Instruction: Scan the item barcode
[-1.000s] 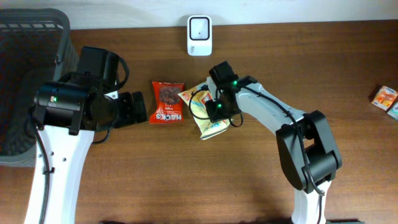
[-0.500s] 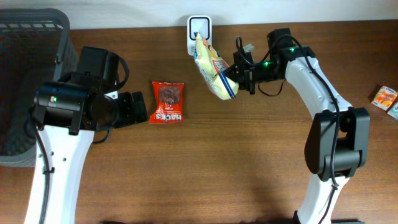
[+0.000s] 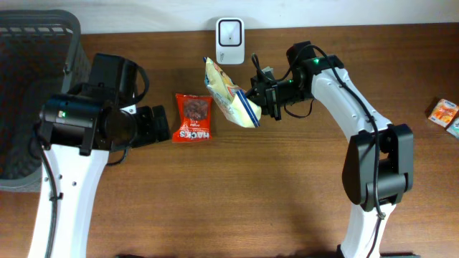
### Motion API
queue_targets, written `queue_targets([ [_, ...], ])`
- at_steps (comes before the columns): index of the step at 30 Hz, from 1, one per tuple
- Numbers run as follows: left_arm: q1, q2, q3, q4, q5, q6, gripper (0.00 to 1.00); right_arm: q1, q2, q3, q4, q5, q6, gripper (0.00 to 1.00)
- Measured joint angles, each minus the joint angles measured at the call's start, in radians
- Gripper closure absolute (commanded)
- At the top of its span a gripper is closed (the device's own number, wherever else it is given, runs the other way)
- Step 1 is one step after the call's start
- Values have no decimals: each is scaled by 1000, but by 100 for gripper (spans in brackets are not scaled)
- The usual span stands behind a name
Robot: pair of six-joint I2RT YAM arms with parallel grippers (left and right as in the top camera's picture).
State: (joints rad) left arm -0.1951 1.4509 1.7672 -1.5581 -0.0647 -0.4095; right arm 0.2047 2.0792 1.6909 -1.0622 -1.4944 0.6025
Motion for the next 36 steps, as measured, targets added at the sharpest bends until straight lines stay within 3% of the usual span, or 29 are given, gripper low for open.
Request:
queue_targets([
  [7,0,0,0,0,0,0,1,0,0,0,133,23,6,96],
  [9,0,0,0,0,0,0,1,0,0,1,166,142,-19,96],
  [11,0,0,0,0,0,0,1,2,0,2,126,406,-69,96],
  [12,0,0,0,0,0,0,1,3,0,2,81,601,-85,88],
  [13,0,0,0,0,0,0,1,5,2,2,51,792,-98,57],
  [14,0,0,0,0,0,0,1,9,2,2,-1,983,-111,3],
  [17,0,0,0,0,0,0,1,31,2,2,-53,1284,-159,0],
  [18,0,0,0,0,0,0,1,38,2,2,-53,1316,-163,12],
  [20,0,0,0,0,0,0,1,43,2,2,-37,1364,-174,61],
  [22,0,0,0,0,0,0,1,44,2,2,-26,1383,-183,93],
  [30,0,0,0,0,0,0,1,82,4,2,-27,1433,-184,96],
  [36,0,0,0,0,0,0,1,121,136,26,31,1461,-184,96],
])
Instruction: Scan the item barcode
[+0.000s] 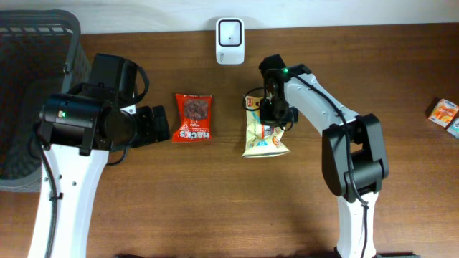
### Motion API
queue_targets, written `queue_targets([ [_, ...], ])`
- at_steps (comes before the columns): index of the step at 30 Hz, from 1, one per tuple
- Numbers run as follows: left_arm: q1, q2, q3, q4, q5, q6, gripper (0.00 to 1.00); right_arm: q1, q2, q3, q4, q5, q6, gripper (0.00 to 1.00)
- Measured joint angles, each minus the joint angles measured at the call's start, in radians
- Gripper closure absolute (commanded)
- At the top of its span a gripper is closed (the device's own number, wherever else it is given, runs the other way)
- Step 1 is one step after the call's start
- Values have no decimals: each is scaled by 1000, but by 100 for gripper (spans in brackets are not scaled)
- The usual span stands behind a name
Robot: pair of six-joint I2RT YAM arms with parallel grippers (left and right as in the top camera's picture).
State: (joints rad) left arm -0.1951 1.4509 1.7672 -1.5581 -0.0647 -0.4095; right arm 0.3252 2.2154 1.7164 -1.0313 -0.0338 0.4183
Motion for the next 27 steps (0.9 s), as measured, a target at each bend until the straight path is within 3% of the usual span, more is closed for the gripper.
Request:
queue_targets([
  [3,0,0,0,0,0,0,1,-4,10,19,-17,0,0,96],
  [5,0,0,0,0,0,0,1,-18,34,81,-135,-4,-2,95],
  [8,0,0,0,0,0,0,1,-63,51,238,-406,-50,-97,58],
  [9,0,0,0,0,0,0,1,-69,49,290,-468,-95,-169,26],
  [12,0,0,0,0,0,0,1,-23,49,286,-536,-137,-274,1],
  [19,0,0,0,0,0,0,1,196,49,160,-562,-60,-324,1],
  [22,0,0,0,0,0,0,1,218,49,99,-488,34,-317,1],
  [26,0,0,0,0,0,0,1,218,50,-1,-338,244,-203,1],
  [27,0,0,0,0,0,0,1,218,49,-6,-316,261,-195,5],
])
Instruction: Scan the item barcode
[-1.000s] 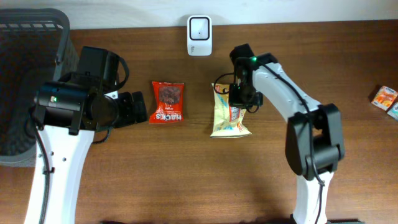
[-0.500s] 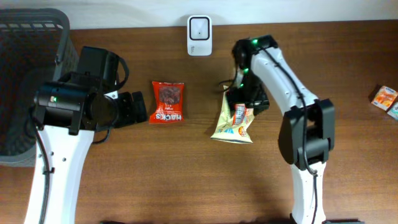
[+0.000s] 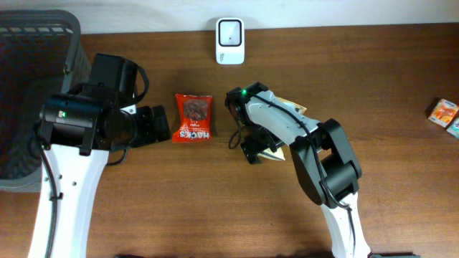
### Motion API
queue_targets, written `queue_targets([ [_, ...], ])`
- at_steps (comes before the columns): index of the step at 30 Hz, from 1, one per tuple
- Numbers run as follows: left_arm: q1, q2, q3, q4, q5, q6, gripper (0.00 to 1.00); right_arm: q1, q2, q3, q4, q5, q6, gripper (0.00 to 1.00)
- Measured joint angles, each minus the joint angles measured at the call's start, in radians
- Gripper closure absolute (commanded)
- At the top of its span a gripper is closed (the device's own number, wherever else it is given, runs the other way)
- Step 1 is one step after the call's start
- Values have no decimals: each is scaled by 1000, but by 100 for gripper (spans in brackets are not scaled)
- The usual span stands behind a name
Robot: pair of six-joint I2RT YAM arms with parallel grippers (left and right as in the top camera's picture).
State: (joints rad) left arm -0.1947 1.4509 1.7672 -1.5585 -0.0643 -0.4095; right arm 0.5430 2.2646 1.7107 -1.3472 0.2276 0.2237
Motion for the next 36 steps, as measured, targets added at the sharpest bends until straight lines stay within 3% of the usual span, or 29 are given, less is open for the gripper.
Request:
queue_targets([
  [1,0,0,0,0,0,0,1,0,-7,0,34,18,7,29],
  [2,0,0,0,0,0,0,1,0,-12,0,71,29,14,59],
  [3,0,0,0,1,0,0,1,0,-13,1,98,35,22,63],
  [4,0,0,0,0,0,0,1,0,-12,1,106,34,22,96],
  [7,0,0,0,0,0,0,1,-1,-2,79,31,16,38,96],
  [12,0,0,0,0,0,0,1,-48,9,422,-209,-185,35,96],
  [17,0,0,0,0,0,0,1,-243,8,693,-318,-672,-106,96],
  [20,0,0,0,0,0,0,1,-391,9,710,-346,-1035,-211,96],
  [23,0,0,0,0,0,0,1,-479,9,710,-346,-1244,-332,96],
  [26,0,0,0,0,0,0,1,-483,9,710,-346,-1299,-524,96],
  [31,0,0,0,0,0,0,1,-380,9,650,-346,-1227,-959,96],
  [36,0,0,0,0,0,0,1,-241,9,594,-347,-1208,-1202,96],
])
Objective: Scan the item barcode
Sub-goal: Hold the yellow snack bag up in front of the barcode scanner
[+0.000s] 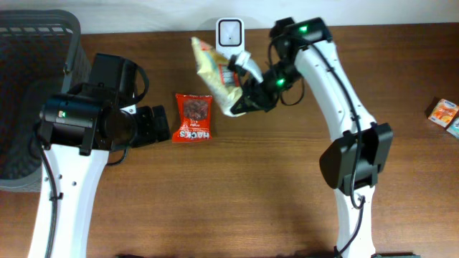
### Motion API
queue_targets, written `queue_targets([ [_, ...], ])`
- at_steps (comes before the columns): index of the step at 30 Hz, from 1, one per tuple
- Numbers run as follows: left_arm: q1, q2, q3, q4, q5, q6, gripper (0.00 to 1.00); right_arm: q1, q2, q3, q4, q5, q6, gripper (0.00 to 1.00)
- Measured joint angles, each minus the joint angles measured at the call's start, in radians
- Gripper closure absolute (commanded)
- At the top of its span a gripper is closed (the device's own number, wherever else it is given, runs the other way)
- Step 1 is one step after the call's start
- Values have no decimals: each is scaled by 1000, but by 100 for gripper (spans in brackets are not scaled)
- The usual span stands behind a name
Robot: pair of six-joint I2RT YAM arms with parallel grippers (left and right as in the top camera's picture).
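A pale yellow snack bag (216, 73) hangs tilted in the air just in front of the white barcode scanner (229, 31) at the table's back edge. My right gripper (247, 100) is shut on the bag's lower right end, its arm reaching in from the right. A red snack packet (194, 117) lies flat on the table to the left of the bag. My left gripper (159, 123) rests near the table left of the red packet; whether it is open or shut cannot be told.
A dark mesh basket (32, 86) stands at the far left. Two small colourful boxes (445, 115) lie at the right edge of the wooden table (237, 201).
The right gripper was low over the table's middle with the yellow bag under it. Now it holds the bag up in front of the scanner. The left arm has not moved.
The right gripper first held the yellow bag raised near the scanner. Then the bag was lower, at the table's middle, and then under the gripper there. Now the bag is up before the scanner again, turned differently. The red packet and left arm stayed put.
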State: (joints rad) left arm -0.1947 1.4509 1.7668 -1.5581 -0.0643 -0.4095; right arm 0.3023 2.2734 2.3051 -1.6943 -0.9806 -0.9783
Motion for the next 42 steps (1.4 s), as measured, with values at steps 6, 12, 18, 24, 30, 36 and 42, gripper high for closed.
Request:
queue_targets([
  [6,0,0,0,0,0,0,1,2,0,0,0,-54,-51,96],
  [12,0,0,0,0,0,0,1,-78,0,0,0,-127,-5,96],
  [18,0,0,0,0,0,0,1,-96,0,0,97,32,304,96],
  [24,0,0,0,0,0,0,1,-25,0,-3,275,618,878,96],
  [30,0,0,0,0,0,0,1,60,0,-54,291,962,1349,94],
  [36,0,0,0,0,0,0,1,106,2,-200,322,941,1452,1],
  [42,0,0,0,0,0,0,1,53,2,-51,313,999,1277,1],
])
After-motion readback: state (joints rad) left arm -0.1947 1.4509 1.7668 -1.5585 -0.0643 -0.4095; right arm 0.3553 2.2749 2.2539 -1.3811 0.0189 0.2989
